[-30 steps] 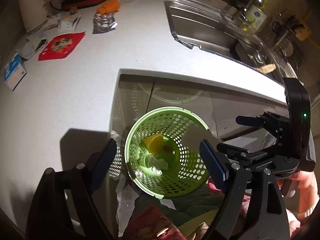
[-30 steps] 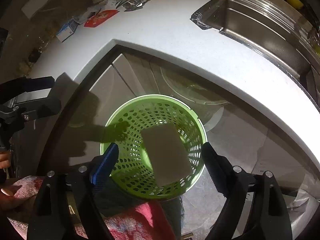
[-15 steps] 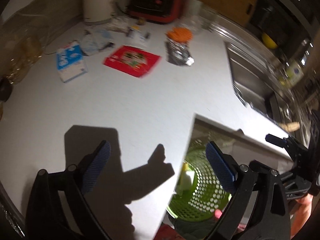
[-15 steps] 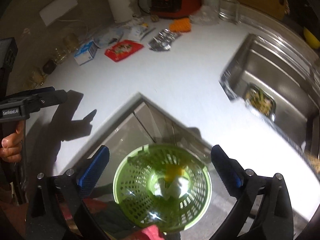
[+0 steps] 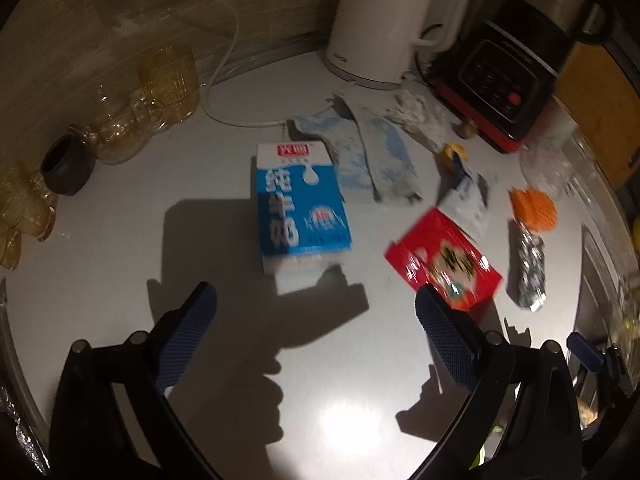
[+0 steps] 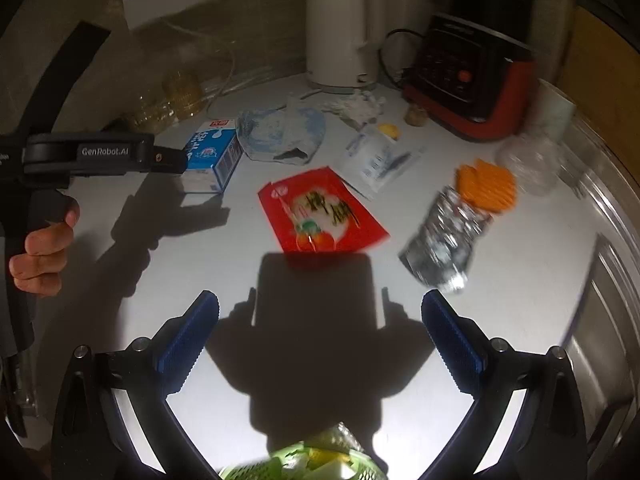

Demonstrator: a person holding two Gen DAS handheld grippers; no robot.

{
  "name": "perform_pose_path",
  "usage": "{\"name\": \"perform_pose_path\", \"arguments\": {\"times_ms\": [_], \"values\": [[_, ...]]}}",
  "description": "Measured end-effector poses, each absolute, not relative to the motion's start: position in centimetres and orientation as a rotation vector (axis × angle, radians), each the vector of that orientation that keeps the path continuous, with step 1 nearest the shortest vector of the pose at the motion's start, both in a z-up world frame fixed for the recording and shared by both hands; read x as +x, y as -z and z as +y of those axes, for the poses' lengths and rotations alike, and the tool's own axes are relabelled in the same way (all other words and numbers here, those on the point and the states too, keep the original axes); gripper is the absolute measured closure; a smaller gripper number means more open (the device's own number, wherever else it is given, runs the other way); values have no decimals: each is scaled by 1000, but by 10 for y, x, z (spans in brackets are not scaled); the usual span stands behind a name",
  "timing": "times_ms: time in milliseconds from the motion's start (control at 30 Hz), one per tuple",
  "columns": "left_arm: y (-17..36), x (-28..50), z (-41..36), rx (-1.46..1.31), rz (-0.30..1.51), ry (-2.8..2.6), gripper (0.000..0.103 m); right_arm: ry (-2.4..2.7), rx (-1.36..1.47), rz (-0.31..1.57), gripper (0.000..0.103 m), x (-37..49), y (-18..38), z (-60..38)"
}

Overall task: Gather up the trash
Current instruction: 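Grasp the milk carton with the left gripper while the right gripper grasps the red snack bag, then carry both items over the green basket and release them with both grippers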

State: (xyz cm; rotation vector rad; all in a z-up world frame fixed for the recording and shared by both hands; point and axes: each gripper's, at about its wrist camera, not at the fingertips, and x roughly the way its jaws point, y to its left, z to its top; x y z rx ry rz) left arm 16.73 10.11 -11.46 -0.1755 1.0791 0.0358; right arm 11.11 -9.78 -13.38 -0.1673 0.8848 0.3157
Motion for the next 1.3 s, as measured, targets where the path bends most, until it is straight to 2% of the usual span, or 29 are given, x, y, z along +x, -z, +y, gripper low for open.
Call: {"name": "perform_pose_path", "arguments": {"times_ms": [300, 500, 567, 600, 667, 700, 733, 767, 800, 900, 933, 967, 1300], "values": [[153, 225, 111, -194, 1197, -143, 8, -344, -233, 959, 2, 198, 175, -68], [166, 242, 115, -222, 1221, -168, 8, -338, -194, 1000, 2, 221, 191, -73], [168, 245, 115, -208, 1220, -171, 11, -355, -177, 1013, 2, 225, 195, -73], [169, 247, 115, -201, 1223, -170, 18, -360, -183, 1004, 4, 224, 196, -72], [174, 250, 112, -199, 1244, -148, 28, -354, -226, 992, 13, 223, 197, -67], [176, 253, 111, -203, 1250, -134, 38, -362, -238, 984, 20, 222, 196, -65], [177, 253, 109, -193, 1250, -137, 38, -364, -237, 980, 32, 220, 194, -64], [177, 252, 107, -178, 1243, -143, 38, -365, -232, 977, 39, 220, 193, -66], [177, 251, 105, -168, 1237, -146, 38, -373, -220, 979, 52, 219, 190, -67], [177, 249, 103, -149, 1224, -149, 38, -378, -194, 989, 72, 218, 186, -71], [177, 247, 104, -148, 1223, -151, 38, -380, -188, 989, 75, 217, 184, -72], [177, 246, 104, -146, 1222, -151, 38, -386, -181, 991, 88, 216, 183, -73], [161, 208, 106, -128, 1171, -120, 39, -385, -102, 980, 90, 185, 168, -78]]}}
